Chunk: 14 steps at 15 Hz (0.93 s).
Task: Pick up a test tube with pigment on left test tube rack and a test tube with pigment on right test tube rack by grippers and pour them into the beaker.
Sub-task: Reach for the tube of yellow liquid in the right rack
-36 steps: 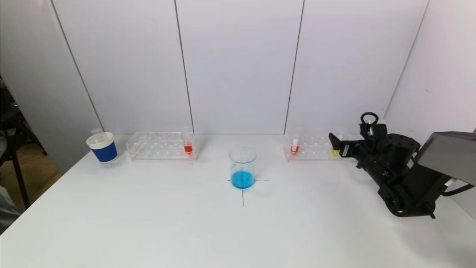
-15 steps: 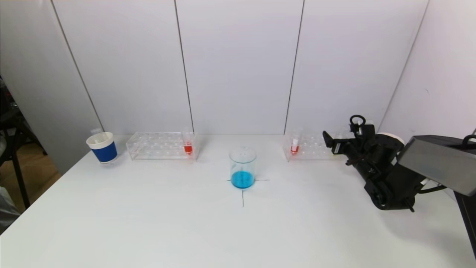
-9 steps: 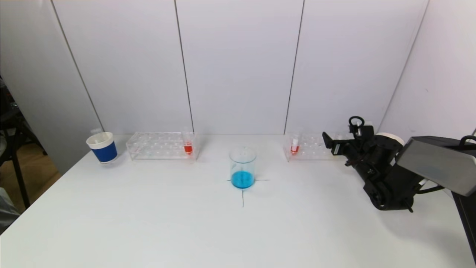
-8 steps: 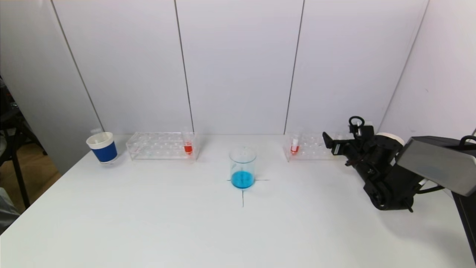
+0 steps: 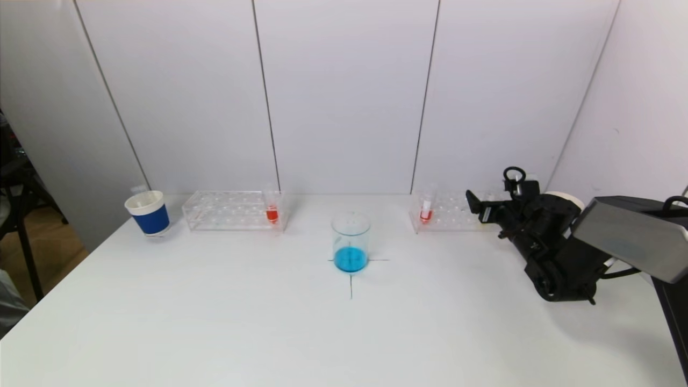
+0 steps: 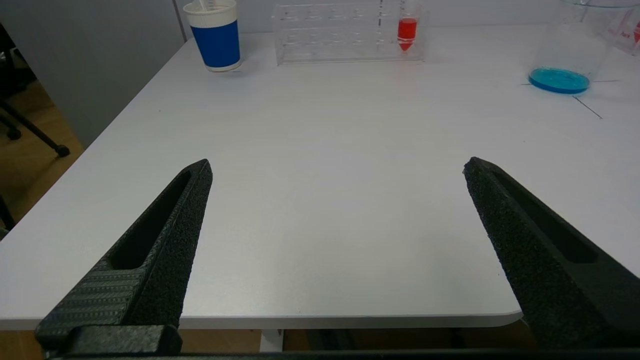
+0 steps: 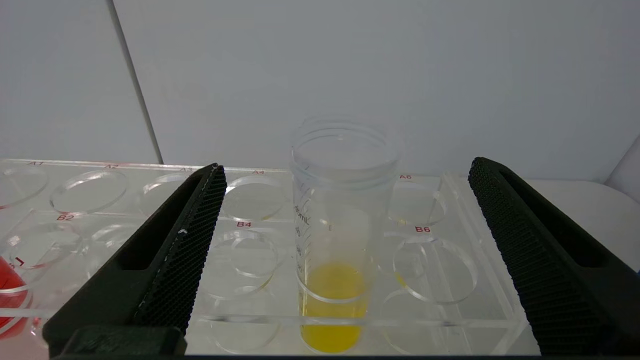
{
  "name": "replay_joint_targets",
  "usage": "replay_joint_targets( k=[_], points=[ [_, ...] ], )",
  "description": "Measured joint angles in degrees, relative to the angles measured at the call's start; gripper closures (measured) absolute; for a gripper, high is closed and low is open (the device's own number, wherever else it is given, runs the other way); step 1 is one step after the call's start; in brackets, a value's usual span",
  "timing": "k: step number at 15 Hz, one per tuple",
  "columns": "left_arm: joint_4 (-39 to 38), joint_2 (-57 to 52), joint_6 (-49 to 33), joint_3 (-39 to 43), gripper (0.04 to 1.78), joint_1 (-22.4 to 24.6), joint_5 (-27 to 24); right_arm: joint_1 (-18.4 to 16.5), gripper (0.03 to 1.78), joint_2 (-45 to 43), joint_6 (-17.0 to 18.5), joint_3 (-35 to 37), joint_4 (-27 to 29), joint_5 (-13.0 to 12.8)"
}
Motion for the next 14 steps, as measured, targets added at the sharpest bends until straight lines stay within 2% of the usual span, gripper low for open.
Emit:
replay_joint_targets(
  k=[9,12,14],
  points=[
    [0.00,0.00,-0.01,0.00,0.06,0.00,-0.02,-0.01,0.09,0.96,-0.17,-0.96,0.16,0.00],
    [0.00,0.00,0.00,0.00,0.06,0.00,-0.05,-0.01,0.34,1.29,-0.26,-1.16,0.11,0.00],
    [0.00,0.00,0.02,0.00,0.06,0.00,0.00,-0.01,0.64,1.38,-0.26,-1.18,0.11,-0.01]
  ],
)
